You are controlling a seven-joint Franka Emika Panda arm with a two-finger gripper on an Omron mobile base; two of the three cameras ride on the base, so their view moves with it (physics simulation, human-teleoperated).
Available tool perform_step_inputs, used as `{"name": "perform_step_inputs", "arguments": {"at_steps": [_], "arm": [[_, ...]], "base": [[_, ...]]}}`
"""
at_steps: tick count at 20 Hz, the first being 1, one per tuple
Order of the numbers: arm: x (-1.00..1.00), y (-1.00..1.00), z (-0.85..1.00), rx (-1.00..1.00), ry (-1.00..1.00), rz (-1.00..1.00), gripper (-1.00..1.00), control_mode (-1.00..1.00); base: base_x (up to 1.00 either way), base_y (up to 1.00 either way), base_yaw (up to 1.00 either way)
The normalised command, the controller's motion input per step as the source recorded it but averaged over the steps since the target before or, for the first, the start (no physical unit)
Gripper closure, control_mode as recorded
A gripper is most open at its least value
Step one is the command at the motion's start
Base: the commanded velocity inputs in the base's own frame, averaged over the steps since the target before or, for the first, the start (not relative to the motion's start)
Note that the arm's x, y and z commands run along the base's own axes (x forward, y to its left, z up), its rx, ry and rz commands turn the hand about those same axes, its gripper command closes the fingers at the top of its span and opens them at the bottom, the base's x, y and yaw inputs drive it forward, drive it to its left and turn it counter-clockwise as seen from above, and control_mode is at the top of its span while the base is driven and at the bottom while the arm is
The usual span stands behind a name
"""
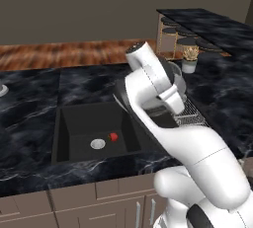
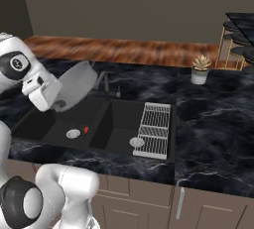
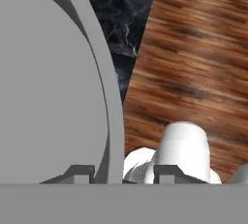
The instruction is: Dump the bell pepper from the pot into the sink. Then turn on the water and wash the bell pepper. Then turn off the water and put the bell pepper back in the pot.
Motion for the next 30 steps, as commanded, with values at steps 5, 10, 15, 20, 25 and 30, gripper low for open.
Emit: {"name": "perform_step_inputs", "arguments": {"at_steps": [5,10,15,20,25,30], "arm": [[0.01,0.39,0.0,0.04,0.27,0.45,1.0,-1.0],[0.12,0.44,0.0,0.0,0.3,0.47,1.0,-1.0],[0.34,0.49,0.0,0.0,0.31,0.46,1.0,-1.0],[0.54,0.68,-0.01,0.01,0.32,0.45,1.0,-1.0],[0.12,0.28,-0.38,0.25,0.23,0.41,1.0,-1.0],[0.0,0.21,-0.7,0.27,0.04,0.34,1.0,-1.0]], "base": [[0.0,0.0,0.0],[0.0,0.0,0.0],[0.0,0.0,0.0],[0.0,0.0,0.0],[0.0,0.0,0.0],[0.0,0.0,0.0]]}}
